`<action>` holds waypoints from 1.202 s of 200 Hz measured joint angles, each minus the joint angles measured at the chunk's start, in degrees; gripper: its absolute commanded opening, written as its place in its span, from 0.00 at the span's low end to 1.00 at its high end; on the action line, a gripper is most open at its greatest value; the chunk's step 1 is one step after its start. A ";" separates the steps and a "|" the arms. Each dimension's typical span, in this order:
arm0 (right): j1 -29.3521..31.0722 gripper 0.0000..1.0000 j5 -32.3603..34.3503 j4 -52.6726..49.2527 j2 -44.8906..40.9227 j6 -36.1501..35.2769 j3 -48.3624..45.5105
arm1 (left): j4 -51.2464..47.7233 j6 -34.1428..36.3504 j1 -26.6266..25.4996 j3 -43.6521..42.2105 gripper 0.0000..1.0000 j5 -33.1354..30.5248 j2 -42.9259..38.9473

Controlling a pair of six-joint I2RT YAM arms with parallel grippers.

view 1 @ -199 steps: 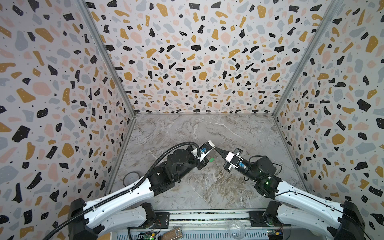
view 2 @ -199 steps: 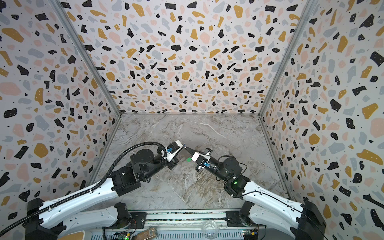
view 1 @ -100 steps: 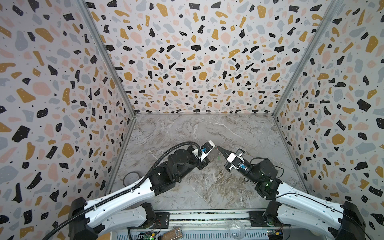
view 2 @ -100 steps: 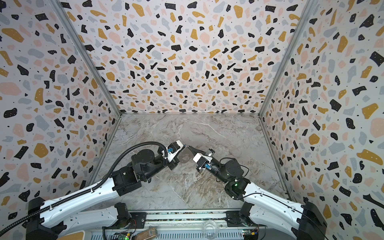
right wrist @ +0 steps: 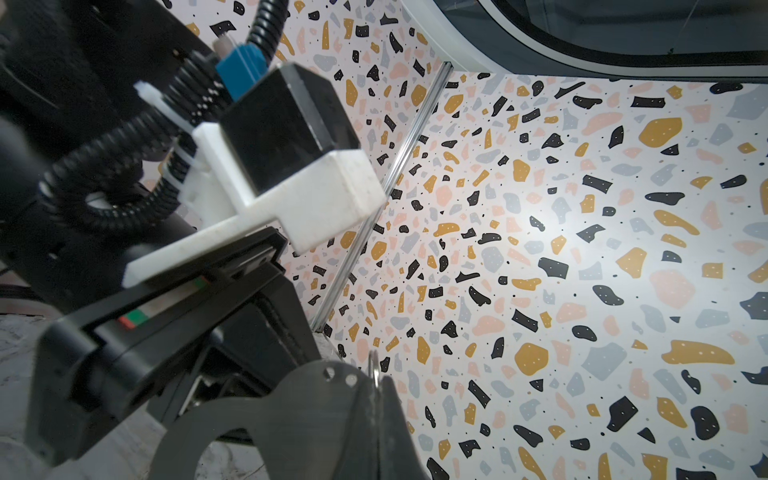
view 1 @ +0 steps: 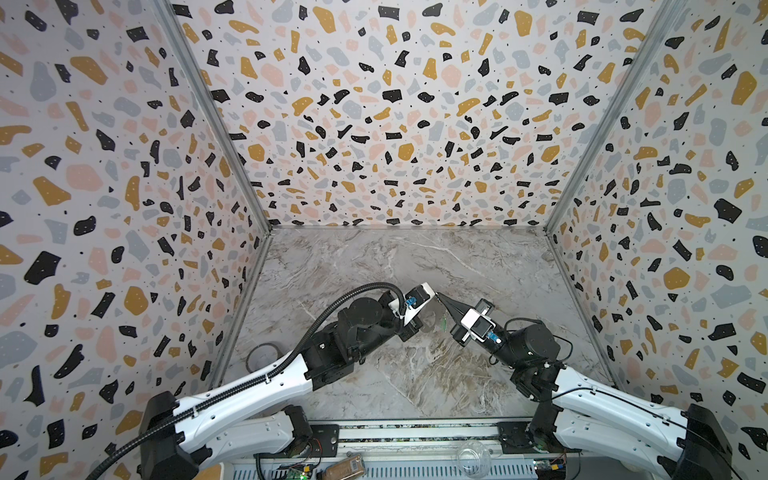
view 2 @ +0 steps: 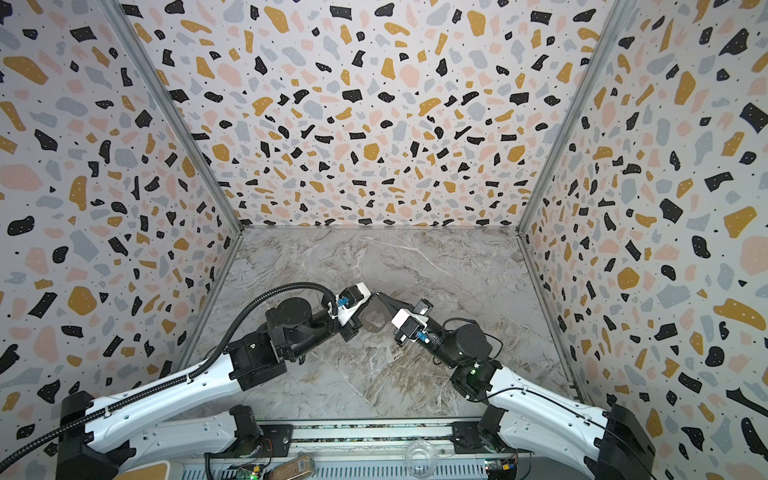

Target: Remove the keys from the keyring

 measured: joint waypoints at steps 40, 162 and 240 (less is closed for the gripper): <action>-1.09 0.00 -1.16 0.44 0.00 1.79 -0.17 | 0.00 0.02 0.00 0.00 0.00 0.63 0.02; -5.90 0.00 -6.86 3.21 0.11 10.86 -1.62 | 0.92 -0.59 0.00 0.00 0.00 1.66 0.02; -15.30 0.00 -22.01 9.11 2.91 24.65 -2.45 | 1.68 -0.44 0.00 0.00 0.00 1.55 -0.11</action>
